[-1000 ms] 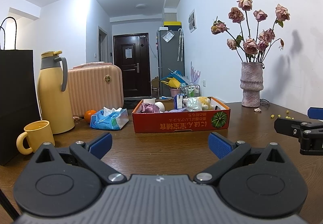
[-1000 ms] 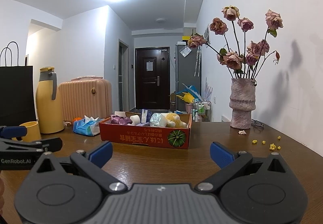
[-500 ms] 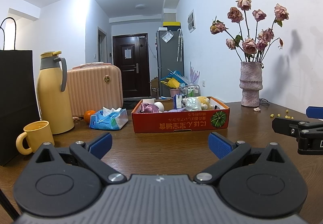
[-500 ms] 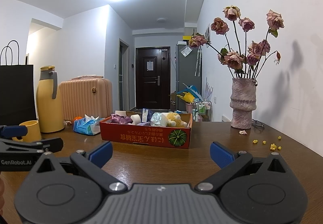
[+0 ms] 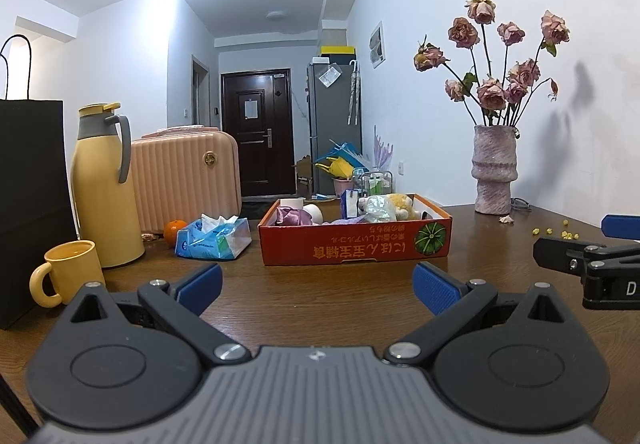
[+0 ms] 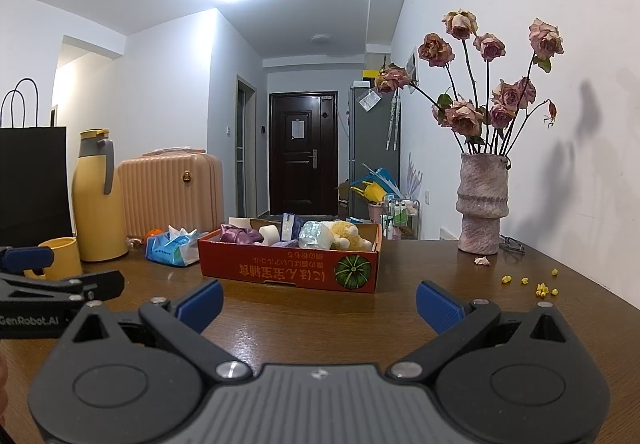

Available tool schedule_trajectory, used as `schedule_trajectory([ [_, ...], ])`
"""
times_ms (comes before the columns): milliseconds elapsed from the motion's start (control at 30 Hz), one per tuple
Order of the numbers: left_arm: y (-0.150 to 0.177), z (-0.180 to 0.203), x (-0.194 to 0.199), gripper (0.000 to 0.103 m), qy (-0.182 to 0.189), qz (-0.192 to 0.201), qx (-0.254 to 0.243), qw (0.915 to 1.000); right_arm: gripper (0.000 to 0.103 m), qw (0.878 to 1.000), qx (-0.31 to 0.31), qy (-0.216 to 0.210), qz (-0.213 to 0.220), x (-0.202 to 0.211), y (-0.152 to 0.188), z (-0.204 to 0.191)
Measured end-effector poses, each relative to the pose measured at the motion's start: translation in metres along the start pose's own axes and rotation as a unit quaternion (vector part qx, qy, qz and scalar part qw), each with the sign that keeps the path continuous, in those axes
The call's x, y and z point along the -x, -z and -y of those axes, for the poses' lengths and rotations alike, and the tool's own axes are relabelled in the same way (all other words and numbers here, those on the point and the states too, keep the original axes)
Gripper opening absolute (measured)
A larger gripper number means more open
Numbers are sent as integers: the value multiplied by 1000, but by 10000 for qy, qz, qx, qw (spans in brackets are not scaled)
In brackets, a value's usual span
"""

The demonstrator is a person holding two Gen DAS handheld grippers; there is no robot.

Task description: Organize soft objects

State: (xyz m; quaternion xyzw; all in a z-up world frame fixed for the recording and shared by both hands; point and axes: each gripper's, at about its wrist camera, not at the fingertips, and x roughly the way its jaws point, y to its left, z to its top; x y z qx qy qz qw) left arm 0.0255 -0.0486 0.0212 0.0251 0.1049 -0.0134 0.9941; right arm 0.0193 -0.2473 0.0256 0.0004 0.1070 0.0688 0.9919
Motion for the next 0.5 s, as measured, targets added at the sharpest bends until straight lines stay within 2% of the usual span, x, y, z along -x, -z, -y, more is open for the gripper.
schedule_trajectory([
  [500, 1, -2, -1, 103, 108, 39, 73, 9999, 103, 9999, -14, 16, -114, -7, 6, 2],
])
